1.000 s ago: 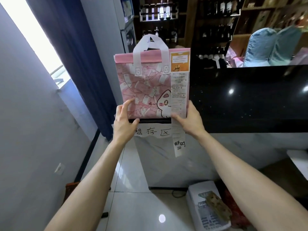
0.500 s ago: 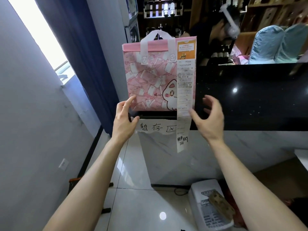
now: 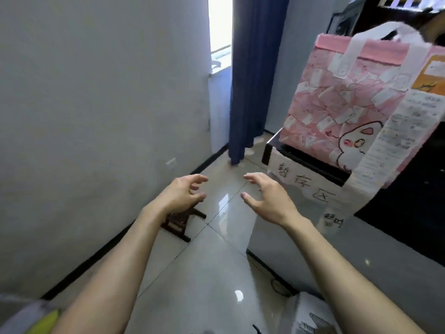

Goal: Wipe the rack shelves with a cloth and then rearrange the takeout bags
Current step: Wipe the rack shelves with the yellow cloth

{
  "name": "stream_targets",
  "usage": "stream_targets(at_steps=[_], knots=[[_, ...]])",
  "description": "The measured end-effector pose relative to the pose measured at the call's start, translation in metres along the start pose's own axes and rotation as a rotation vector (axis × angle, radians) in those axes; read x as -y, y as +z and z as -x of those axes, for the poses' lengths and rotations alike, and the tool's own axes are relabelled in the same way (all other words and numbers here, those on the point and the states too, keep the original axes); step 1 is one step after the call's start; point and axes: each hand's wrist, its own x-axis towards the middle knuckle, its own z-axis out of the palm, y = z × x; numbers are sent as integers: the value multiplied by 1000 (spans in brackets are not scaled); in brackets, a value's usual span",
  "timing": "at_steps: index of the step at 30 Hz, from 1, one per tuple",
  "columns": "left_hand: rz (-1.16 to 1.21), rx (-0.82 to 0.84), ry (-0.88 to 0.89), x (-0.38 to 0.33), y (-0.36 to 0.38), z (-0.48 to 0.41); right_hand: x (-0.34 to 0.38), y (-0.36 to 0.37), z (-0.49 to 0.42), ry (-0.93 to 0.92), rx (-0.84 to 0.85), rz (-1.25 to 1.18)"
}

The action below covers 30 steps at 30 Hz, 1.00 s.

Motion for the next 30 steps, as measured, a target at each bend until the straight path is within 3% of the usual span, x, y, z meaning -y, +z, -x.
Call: stream_targets(at_steps=[5, 10, 19, 30], knots=[[-21, -112, -383, 84, -8, 132, 60, 101, -40, -205, 490, 131], [-24, -248, -670, 149, -12, 279, 181, 206, -39, -495, 800, 154], [102, -597, -944, 210, -31, 451, 366, 320, 5, -884, 922, 194], [258, -819, -1076, 254, -7, 518, 446, 408, 29, -1138, 1090, 322]])
